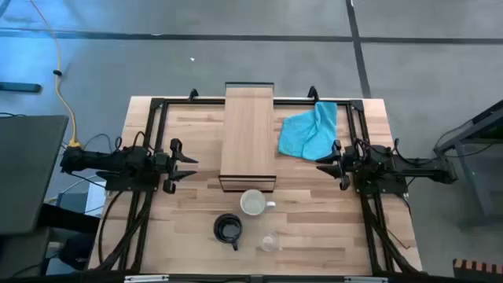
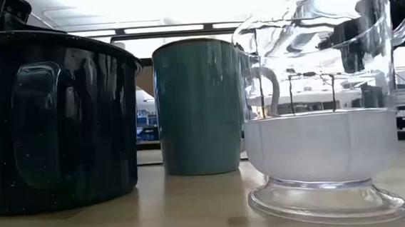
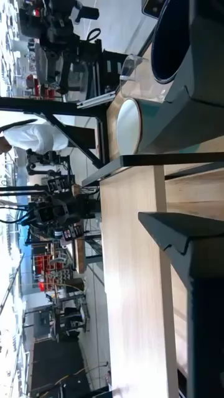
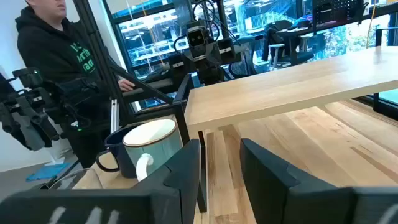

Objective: Stack small to large cups/mugs on shelf

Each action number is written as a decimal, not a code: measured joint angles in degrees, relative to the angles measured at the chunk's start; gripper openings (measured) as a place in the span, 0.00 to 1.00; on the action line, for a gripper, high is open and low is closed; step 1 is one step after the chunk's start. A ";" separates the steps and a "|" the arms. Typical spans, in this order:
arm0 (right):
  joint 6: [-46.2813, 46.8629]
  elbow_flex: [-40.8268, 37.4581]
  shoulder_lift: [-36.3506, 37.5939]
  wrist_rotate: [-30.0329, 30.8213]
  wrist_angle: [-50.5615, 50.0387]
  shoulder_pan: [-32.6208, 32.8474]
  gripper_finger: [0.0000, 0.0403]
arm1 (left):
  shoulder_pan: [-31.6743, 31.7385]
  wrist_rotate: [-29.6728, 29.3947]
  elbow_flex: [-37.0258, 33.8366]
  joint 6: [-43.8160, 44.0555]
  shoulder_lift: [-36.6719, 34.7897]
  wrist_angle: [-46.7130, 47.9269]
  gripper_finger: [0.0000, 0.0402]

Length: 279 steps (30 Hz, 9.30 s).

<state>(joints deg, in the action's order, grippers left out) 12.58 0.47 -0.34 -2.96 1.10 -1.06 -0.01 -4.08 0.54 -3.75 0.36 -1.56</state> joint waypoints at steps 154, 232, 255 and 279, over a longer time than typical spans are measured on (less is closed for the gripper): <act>17.07 0.00 0.00 3.45 6.91 -0.04 0.27 | 0.00 -0.84 0.00 44.06 0.00 -5.65 0.38; 28.88 47.39 -79.68 -7.72 -11.30 24.78 0.27 | -0.01 4.70 0.00 50.56 0.11 0.94 0.38; 53.42 47.47 -90.53 7.47 18.13 32.04 0.27 | -0.01 4.94 0.00 50.10 0.15 0.90 0.38; 50.96 47.47 -90.61 7.30 5.55 32.04 0.27 | 0.00 4.70 0.00 50.51 0.15 0.89 0.38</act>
<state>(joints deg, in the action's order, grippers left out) 63.54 47.94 -90.95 4.34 6.65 30.98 -0.01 0.62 0.54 46.76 0.51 -0.67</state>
